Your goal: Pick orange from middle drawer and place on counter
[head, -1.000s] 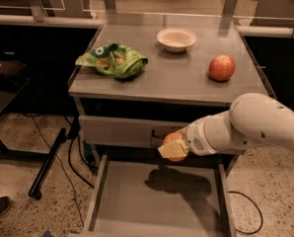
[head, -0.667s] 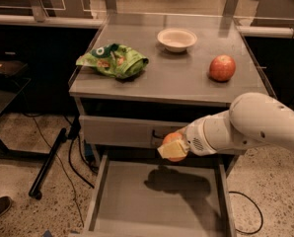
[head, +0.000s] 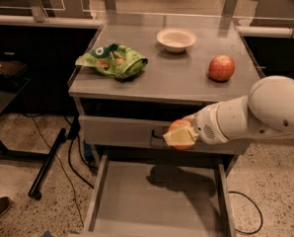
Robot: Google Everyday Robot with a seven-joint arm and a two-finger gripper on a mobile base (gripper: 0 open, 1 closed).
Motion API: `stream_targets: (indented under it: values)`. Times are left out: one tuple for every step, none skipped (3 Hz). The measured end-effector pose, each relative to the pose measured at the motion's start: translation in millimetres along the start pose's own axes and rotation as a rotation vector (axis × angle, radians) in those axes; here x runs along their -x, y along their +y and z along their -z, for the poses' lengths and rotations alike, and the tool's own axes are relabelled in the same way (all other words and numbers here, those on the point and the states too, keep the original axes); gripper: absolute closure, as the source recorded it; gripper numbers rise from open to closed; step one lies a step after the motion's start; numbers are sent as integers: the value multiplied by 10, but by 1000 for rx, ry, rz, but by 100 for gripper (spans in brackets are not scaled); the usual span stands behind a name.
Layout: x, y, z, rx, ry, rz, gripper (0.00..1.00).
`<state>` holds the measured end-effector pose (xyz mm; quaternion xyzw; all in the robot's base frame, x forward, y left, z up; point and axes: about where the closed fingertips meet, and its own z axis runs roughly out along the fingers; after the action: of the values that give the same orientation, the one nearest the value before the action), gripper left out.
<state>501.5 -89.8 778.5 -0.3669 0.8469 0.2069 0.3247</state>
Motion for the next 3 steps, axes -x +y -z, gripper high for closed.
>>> stream_targets:
  values:
    - [310, -2, 430, -45, -52, 56, 100]
    - [292, -59, 372, -53, -41, 27, 100]
    - [537, -183, 321, -62, -50, 33, 100]
